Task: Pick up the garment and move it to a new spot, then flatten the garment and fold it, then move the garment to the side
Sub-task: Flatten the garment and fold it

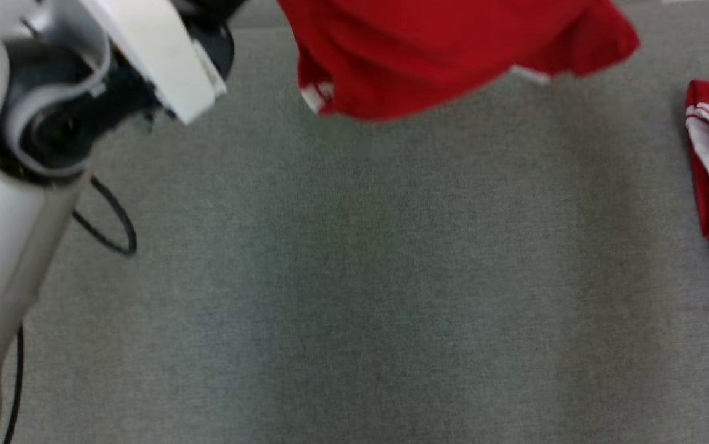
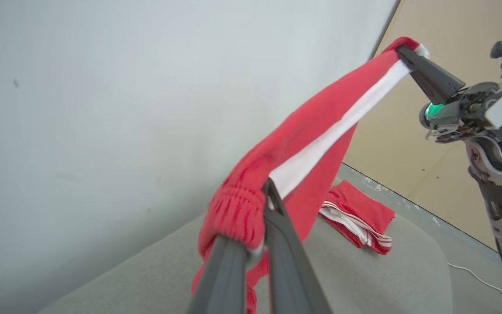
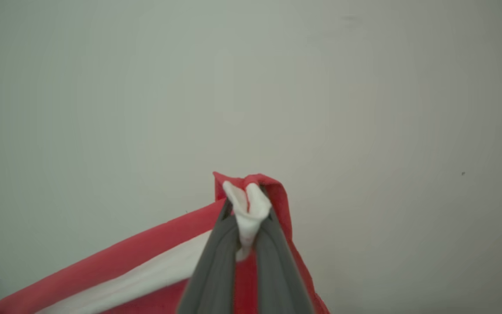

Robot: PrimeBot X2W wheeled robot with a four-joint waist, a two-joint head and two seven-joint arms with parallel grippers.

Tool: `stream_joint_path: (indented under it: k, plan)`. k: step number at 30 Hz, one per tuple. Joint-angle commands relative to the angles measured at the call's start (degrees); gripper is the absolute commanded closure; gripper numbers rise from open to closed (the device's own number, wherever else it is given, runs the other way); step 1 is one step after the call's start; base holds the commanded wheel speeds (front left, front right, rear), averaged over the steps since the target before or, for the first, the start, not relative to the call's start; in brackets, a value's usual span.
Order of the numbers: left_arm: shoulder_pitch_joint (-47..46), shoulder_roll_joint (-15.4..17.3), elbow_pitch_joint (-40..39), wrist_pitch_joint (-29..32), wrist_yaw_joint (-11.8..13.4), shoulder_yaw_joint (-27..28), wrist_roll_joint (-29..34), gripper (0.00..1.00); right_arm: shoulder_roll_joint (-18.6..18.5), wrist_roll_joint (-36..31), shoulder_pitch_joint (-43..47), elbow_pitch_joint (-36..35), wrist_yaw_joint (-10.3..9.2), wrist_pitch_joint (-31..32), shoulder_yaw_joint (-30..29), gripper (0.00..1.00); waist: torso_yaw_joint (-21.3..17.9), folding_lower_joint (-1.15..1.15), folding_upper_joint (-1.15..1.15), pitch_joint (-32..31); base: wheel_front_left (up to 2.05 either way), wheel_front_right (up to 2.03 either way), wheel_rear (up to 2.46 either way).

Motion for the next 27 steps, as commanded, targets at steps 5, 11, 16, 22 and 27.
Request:
stream_joint_path:
  k: [5,11,16,22,27]
  plan:
    - [-17.5,-3.0,15.4,-7.9,-2.1,-0.6,10.9,1.00,0.0,-4.7,-18.3,16.4,-0.13,-9.6,0.1,1.00,0.1,-0.01,0.00,13.2,0.00,0.00,0.00]
    - [-27.6,-6.3,29.6,-19.5,-3.1,-2.1,18.1,1.00,0.0,-2.6,-28.4,30.7,-0.15,-20.3,2.5,1.00,-0.8,-0.01,0.00,19.0,0.00,0.00,0.00]
    - [-24.9,-8.6,37.1,-26.4,-4.0,-6.6,18.1,1.00,0.0,2.6,-22.8,36.2,-0.13,-26.6,8.8,1.00,-1.1,-0.01,0.00,19.5,0.00,0.00,0.00]
    - [-14.5,-7.3,38.3,-32.6,-4.0,-13.5,12.9,1.00,0.0,9.2,-8.5,33.8,-0.13,-31.3,15.4,1.00,-1.3,-0.01,0.00,16.7,0.00,0.00,0.00]
    - [-3.3,-4.8,36.6,-36.1,-4.0,-18.0,8.5,1.00,0.0,10.6,6.8,27.5,-0.13,-32.8,18.1,1.00,-1.6,-0.01,0.00,11.2,0.00,0.00,0.00]
